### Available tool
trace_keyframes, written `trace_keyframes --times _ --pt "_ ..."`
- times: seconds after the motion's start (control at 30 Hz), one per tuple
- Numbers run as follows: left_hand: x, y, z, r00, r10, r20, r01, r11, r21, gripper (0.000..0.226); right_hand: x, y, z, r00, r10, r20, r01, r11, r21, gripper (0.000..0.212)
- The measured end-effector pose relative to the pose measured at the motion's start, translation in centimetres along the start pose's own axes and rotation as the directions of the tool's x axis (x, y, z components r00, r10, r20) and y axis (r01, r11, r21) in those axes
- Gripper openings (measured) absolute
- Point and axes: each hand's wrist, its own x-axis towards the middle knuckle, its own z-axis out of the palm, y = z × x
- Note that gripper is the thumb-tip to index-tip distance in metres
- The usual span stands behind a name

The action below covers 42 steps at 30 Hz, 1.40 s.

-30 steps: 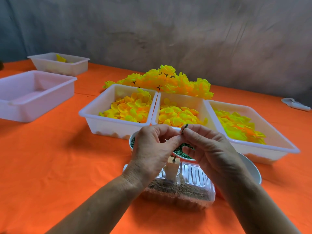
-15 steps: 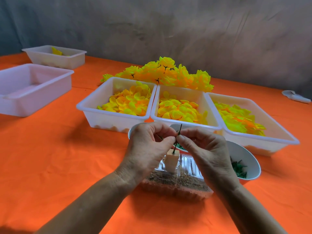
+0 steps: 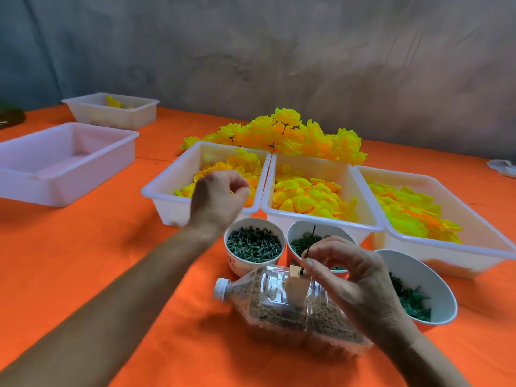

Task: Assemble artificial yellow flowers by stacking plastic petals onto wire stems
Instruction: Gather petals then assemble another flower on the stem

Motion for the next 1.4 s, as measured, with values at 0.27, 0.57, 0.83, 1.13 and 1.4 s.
trace_keyframes --times 0.27,0.57,0.83,1.13,1.4 --pt "10.4 -4.4 2.7 0.917 -0.355 0.18 0.209 0.814 0.542 0.058 0.3 -0.4 -0.7 0.996 0.033 0.081 -0.037 0.999 0.04 0.032" --pt "11.7 -6.2 5.4 0.823 -0.528 0.21 0.388 0.792 0.471 0.061 0.5 -0.2 -0.7 0.995 0.064 0.082 -0.073 0.99 0.117 0.017" --pt "10.7 -2.8 1.5 0.877 -0.342 0.337 0.465 0.777 -0.424 0.028 0.3 0.0 -0.8 0.976 0.151 0.157 -0.185 0.956 0.228 0.019" --pt "5.1 3.2 -0.6 0.968 -0.068 0.241 0.227 0.642 -0.732 0.026 -0.1 -0.6 -0.8 0.963 0.213 0.166 -0.25 0.936 0.249 0.014" --pt "1.3 6.9 -1.9 0.984 0.135 0.118 0.006 0.634 -0.773 0.033 0.2 -1.4 -2.2 0.941 0.311 0.135 -0.336 0.907 0.252 0.023"
